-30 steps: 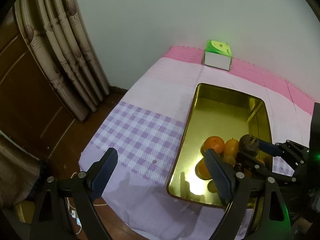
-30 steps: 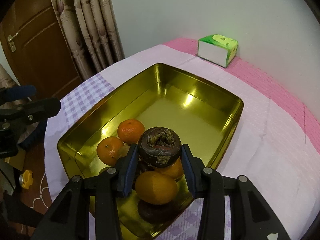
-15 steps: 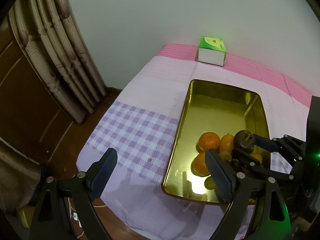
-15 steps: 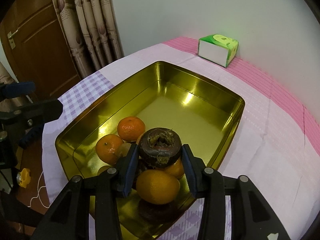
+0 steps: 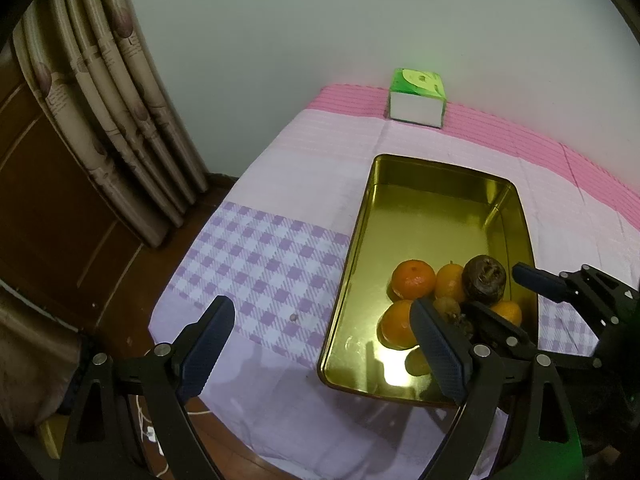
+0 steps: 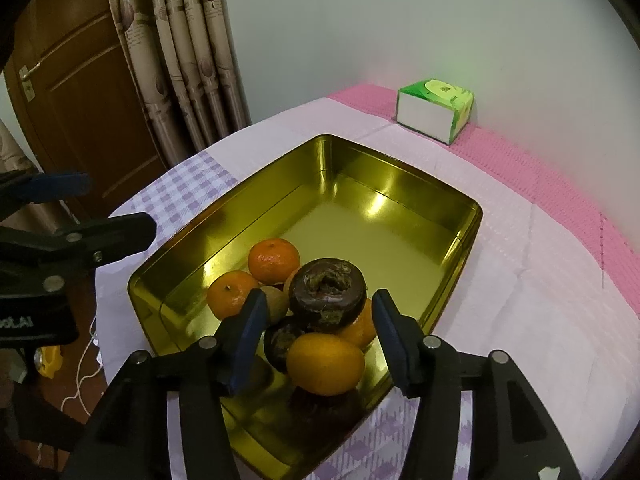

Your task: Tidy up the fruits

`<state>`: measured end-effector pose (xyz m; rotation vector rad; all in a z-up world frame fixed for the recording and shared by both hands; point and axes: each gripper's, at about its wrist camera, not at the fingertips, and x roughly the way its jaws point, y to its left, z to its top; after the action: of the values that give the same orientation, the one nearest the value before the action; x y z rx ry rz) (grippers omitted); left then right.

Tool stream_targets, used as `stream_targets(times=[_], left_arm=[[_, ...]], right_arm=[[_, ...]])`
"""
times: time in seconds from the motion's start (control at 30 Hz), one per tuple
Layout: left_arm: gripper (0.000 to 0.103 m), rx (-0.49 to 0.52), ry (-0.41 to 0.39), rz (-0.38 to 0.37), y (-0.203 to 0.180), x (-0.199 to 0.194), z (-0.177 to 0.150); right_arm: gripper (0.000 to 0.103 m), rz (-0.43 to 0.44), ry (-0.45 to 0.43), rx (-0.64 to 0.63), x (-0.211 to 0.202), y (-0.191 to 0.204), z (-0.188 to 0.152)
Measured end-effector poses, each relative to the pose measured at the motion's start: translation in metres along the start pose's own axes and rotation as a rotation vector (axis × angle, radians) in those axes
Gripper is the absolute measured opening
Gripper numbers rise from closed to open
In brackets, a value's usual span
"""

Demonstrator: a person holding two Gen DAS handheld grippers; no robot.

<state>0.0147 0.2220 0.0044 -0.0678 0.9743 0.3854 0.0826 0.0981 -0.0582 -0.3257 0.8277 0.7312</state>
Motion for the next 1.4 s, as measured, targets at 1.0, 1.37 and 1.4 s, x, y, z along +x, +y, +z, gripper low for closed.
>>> stream_targets(times=[1.0,1.37,1.4], left_arm=[[0.089,0.046,0.023,-0.020,-0.013,0.004,-0.004],[0.089,0.056,0.027,-0.025,-0.017,0.005,-0.003],[0.089,0.057,0.027,-0.025,-0.017,0.005,-0.003]], right_arm=[[0.100,-0.113,0.037,0.100,-0.035,-0.005,-0.033],[0.101,-0.113,0.050,0.100,-0.032,-0.004,-0.034],[0.101,-0.114,0.050,0.100,-0.033,-0.004,-0.035]])
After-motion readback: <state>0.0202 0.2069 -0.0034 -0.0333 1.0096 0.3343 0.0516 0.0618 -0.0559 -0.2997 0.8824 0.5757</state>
